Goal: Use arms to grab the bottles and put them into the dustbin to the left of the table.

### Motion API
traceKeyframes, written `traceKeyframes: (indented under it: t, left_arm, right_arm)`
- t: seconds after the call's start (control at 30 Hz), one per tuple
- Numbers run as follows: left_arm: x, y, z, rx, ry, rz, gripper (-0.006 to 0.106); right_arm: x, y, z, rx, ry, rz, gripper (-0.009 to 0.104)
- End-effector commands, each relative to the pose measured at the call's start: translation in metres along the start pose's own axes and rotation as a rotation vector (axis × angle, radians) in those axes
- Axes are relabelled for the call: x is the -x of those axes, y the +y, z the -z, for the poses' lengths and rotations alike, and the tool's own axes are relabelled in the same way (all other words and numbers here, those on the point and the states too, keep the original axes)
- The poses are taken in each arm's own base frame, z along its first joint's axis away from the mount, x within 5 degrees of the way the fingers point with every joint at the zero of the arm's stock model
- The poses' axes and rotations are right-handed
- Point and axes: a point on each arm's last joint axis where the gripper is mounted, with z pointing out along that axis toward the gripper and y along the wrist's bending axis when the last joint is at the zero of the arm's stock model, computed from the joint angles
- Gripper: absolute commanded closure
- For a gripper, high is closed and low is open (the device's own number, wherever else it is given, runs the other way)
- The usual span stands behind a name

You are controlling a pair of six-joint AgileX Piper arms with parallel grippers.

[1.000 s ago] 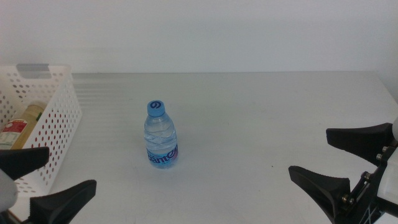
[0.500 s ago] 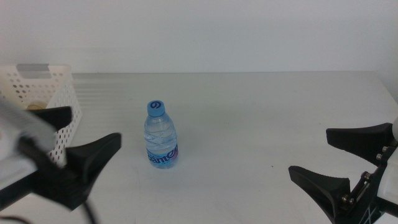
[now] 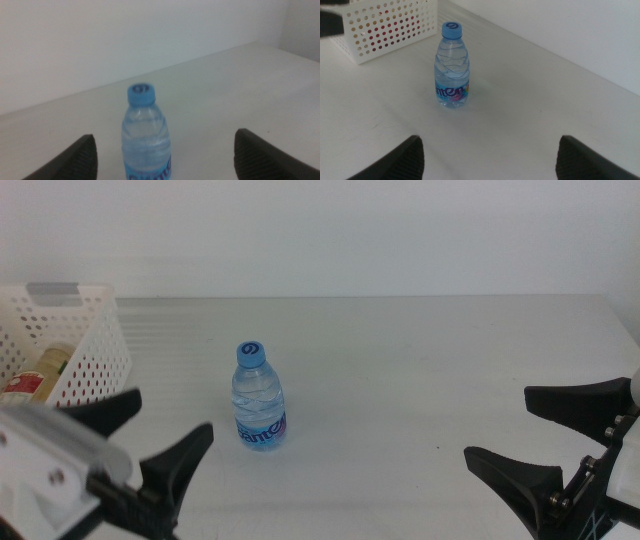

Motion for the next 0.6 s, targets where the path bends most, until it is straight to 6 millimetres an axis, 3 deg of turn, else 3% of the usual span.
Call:
traceKeyframes:
  t: [0.0,0.2,0.57]
  left_arm:
    - [0.005,0.001,0.0,0.014,-0.146,0.033,0.01]
    - [-0.029,0.002,-0.004,0.028,-0.114,0.064,0.01]
    - [-0.05,0.002,-0.035,0.033,-0.15,0.076,0.01]
  right_arm:
    - [0.017,0.0,0.004,0.002,-0.108,0.021,0.023]
    - [0.017,0.0,0.004,0.002,-0.108,0.021,0.023]
    - [0.017,0.0,0.004,0.002,-0.108,0.021,0.023]
